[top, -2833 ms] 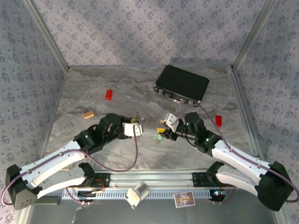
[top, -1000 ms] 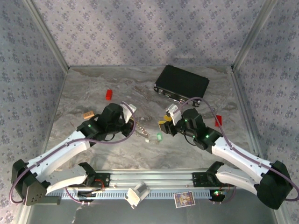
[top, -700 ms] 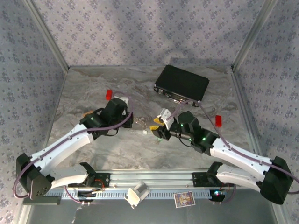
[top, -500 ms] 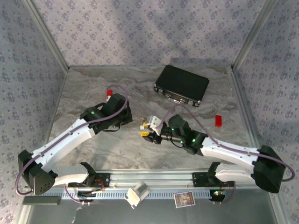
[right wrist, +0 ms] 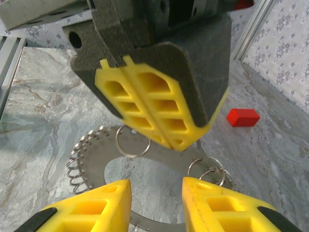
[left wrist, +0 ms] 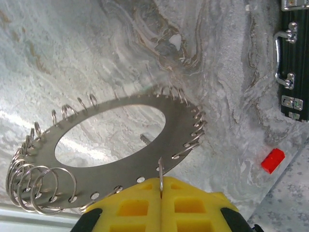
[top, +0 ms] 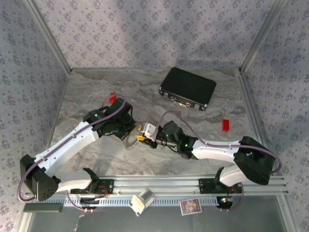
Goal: Put the keys on the keyring
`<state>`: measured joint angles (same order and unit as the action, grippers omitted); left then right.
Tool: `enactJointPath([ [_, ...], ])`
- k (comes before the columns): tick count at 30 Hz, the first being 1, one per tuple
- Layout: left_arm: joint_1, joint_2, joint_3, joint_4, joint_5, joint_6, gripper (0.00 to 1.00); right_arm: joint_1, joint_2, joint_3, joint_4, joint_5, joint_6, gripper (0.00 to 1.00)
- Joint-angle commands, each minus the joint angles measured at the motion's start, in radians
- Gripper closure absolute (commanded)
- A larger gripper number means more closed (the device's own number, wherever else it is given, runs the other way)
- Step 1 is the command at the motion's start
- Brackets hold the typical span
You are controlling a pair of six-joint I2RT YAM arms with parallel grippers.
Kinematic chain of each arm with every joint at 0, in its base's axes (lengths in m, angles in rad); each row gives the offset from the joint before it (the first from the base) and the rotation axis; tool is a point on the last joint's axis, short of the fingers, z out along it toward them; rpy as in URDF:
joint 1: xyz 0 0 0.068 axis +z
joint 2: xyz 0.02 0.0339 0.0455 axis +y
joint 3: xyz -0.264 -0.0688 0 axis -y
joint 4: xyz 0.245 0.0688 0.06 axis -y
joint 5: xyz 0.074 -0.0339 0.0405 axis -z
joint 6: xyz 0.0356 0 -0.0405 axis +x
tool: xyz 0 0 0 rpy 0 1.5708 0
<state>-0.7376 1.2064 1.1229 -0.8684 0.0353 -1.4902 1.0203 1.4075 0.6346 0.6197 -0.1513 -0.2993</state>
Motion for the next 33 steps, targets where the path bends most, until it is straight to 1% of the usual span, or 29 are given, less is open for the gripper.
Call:
enactJointPath([
  [1, 0.016, 0.005, -0.018, -0.020, 0.046, -0.127, 1.00, -0.010, 0.005, -0.014, 0.061, 0.001, -0.020, 0.67],
  [8, 0.035, 0.013, -0.049, 0.013, 0.070, -0.199, 1.00, -0.029, 0.021, -0.047, 0.074, -0.024, 0.021, 0.67],
  [10, 0.039, 0.016, -0.051, 0.028, 0.080, -0.197, 1.00, -0.042, 0.030, -0.047, 0.066, -0.042, 0.075, 0.67],
  [13, 0.041, 0.018, -0.045, 0.034, 0.093, -0.188, 1.00, -0.097, 0.030, -0.077, 0.139, -0.128, 0.306, 0.67],
  [15, 0.043, 0.015, -0.046, 0.035, 0.098, -0.185, 1.00, -0.137, 0.033, -0.095, 0.212, -0.186, 0.514, 0.68],
  [16, 0.044, 0.013, -0.049, 0.039, 0.100, -0.184, 1.00, -0.149, 0.032, -0.088, 0.207, -0.203, 0.594, 0.67],
  [18, 0.048, 0.009, -0.051, 0.045, 0.108, -0.183, 1.00, -0.165, 0.034, -0.042, 0.127, -0.263, 0.775, 0.66],
  [20, 0.053, 0.006, -0.056, 0.053, 0.119, -0.180, 1.00, -0.167, 0.047, 0.008, 0.060, -0.321, 0.897, 0.66],
  [21, 0.053, 0.005, -0.055, 0.060, 0.123, -0.180, 1.00, -0.163, 0.054, 0.013, 0.069, -0.333, 0.960, 0.66],
  [23, 0.056, 0.003, -0.057, 0.076, 0.130, -0.179, 1.00, -0.155, 0.061, -0.007, 0.124, -0.316, 1.077, 0.65],
  [27, 0.061, 0.003, -0.075, 0.151, 0.161, -0.210, 1.00, -0.153, 0.065, -0.068, 0.225, -0.259, 1.240, 0.61],
  [33, 0.062, 0.018, -0.069, 0.232, 0.185, -0.243, 1.00, -0.158, 0.132, -0.070, 0.354, -0.312, 1.332, 0.59],
])
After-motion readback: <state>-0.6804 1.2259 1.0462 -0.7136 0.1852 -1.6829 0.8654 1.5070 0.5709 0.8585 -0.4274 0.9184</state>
